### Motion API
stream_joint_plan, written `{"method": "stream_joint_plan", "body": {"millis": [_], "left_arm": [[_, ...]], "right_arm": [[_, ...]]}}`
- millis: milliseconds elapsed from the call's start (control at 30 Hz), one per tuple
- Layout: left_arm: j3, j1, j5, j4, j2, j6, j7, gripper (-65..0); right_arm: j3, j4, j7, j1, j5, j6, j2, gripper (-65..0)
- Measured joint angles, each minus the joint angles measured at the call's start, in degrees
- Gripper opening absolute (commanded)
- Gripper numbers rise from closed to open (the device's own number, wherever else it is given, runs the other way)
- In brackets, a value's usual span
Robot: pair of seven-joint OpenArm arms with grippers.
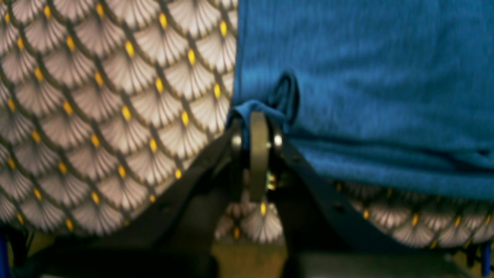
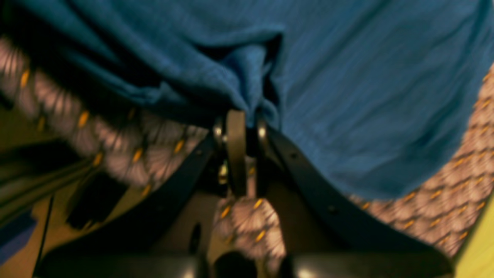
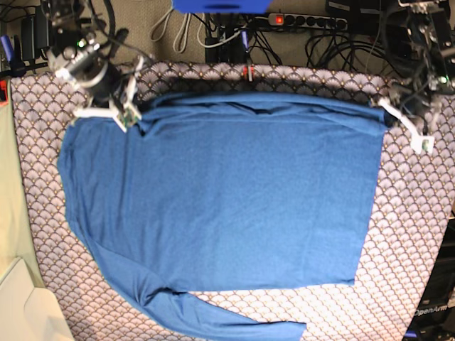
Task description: Fold the T-shirt properly
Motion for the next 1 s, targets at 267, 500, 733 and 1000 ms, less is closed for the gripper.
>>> {"method": "stream_joint_plan", "body": {"millis": [267, 500, 733, 1000], "left_arm": [[0.0, -4.02, 0.09, -0.81, 0.42, 0.17, -0.2, -64.4], [0.09, -8.17, -0.02, -7.13, 0.48, 0.07, -0.37, -64.4], [0.28, -11.45, -0.09, -9.73, 0.5, 0.02, -0.39, -64.4], [0.33, -15.02, 0.15, -10.6, 0.57, 0.2, -0.42, -64.4]], "right_arm": [[0.0, -0.15, -0.31, 4.31, -0.02, 0.0, -0.2, -65.0], [-0.11, -4.2, -0.15, 8.39, 0.37, 0.04, -0.33, -65.0], [-0.22, -9.38, -0.09, 12.44, 0.57, 0.22, -0.33, -65.0], [-5.81, -13.14, -0.37, 16.28, -0.02, 0.2, -0.13, -65.0]]}}
